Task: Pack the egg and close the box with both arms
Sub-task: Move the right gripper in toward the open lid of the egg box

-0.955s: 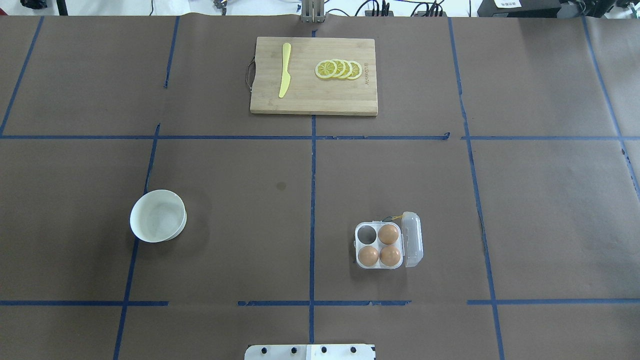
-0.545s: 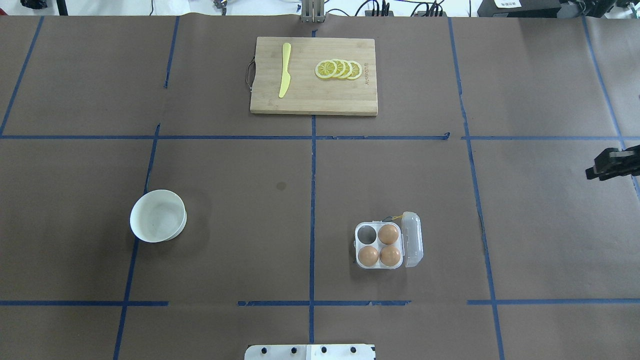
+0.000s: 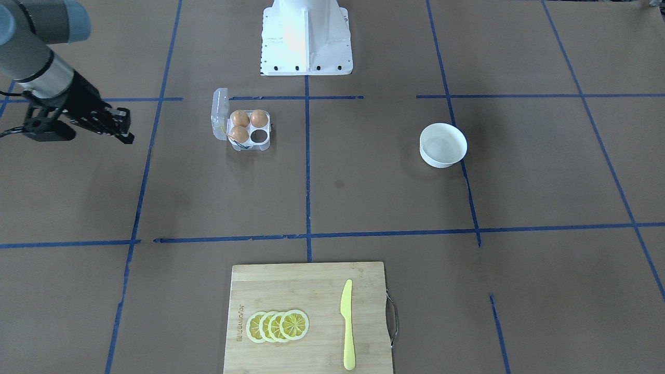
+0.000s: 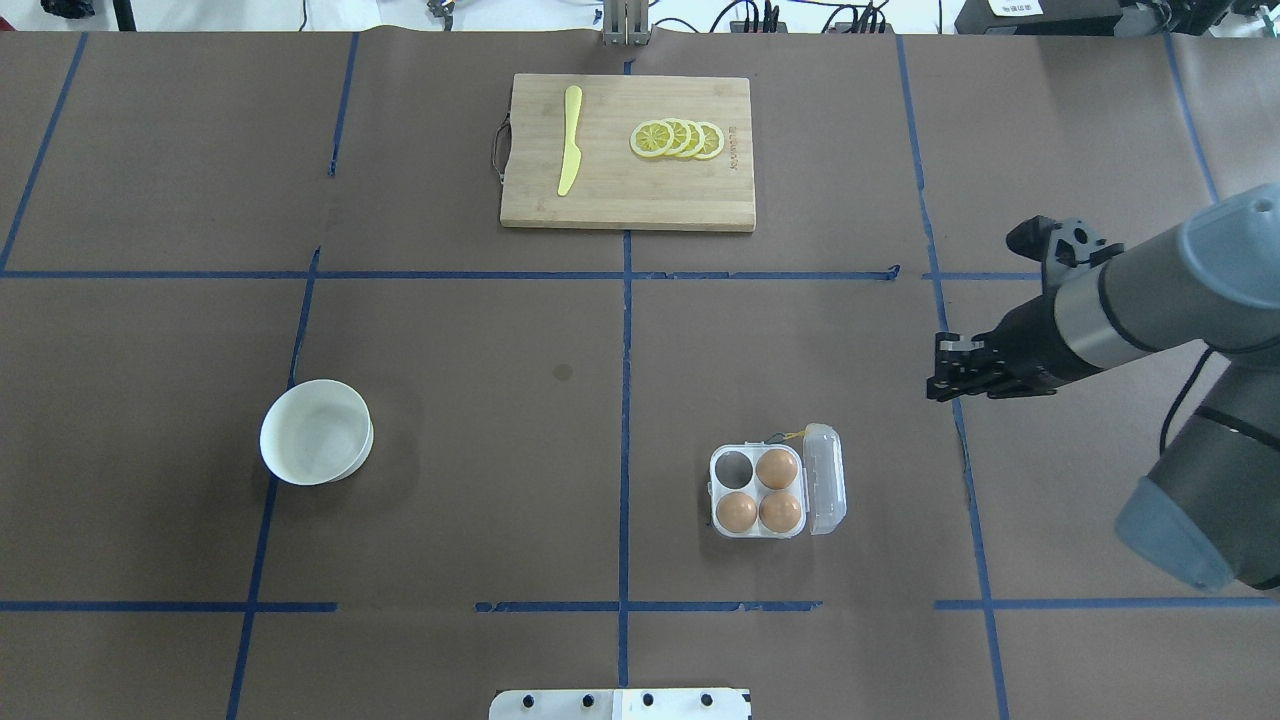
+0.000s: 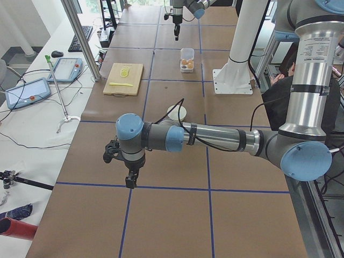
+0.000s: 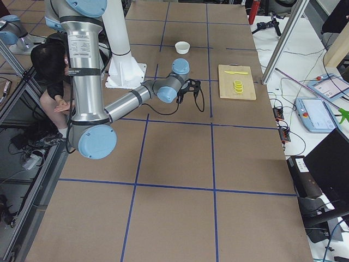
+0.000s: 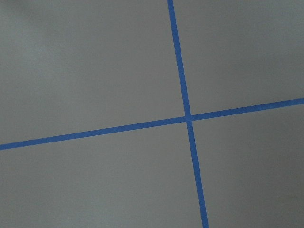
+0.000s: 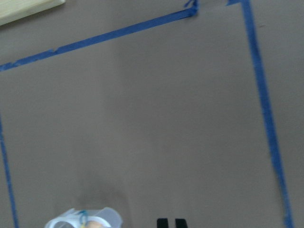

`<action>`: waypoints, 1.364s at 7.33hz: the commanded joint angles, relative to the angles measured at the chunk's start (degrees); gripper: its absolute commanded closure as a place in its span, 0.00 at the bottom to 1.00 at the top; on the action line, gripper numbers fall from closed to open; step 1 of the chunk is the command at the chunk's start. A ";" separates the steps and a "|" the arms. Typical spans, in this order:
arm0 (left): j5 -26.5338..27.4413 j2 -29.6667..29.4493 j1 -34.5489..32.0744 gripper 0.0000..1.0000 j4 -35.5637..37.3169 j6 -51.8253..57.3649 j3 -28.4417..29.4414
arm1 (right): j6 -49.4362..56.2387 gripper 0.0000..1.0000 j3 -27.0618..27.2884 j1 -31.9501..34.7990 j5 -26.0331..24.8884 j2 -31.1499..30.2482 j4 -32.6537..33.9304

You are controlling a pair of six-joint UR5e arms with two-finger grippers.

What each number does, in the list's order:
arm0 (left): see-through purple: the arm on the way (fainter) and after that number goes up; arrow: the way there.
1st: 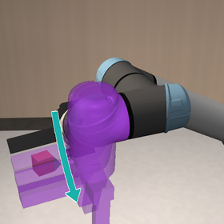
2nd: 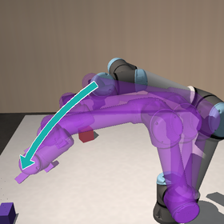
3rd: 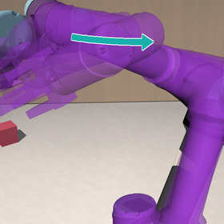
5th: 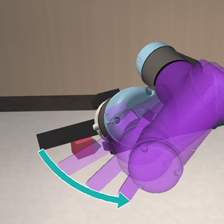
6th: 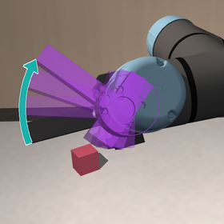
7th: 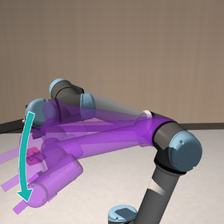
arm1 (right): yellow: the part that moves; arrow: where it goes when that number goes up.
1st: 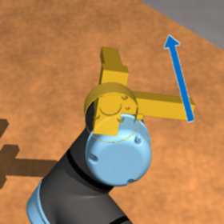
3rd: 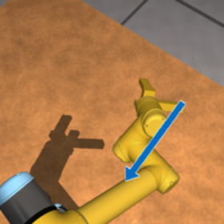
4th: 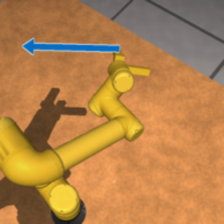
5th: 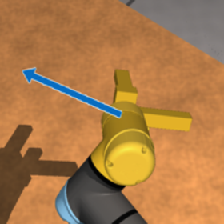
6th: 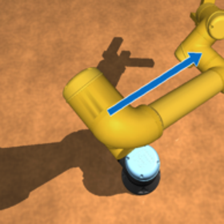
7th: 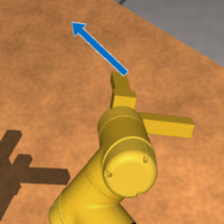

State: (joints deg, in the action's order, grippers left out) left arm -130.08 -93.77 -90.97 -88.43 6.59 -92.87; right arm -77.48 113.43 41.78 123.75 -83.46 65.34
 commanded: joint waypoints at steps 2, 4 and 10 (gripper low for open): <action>0.00 -0.36 0.00 0.00 0.01 0.00 0.06 | -10.20 0.82 -0.49 -8.97 -6.38 12.06 0.14; 0.00 -0.36 0.00 0.00 0.01 0.00 0.06 | -10.67 0.82 0.90 -10.05 -7.39 13.41 0.49; -3.16 -0.45 0.09 0.00 -0.16 0.00 0.15 | 2.60 0.81 9.26 -2.93 -0.97 0.95 14.20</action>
State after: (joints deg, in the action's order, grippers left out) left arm -133.11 -94.15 -90.95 -88.52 6.59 -92.68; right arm -77.24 121.47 39.04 122.86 -78.95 79.57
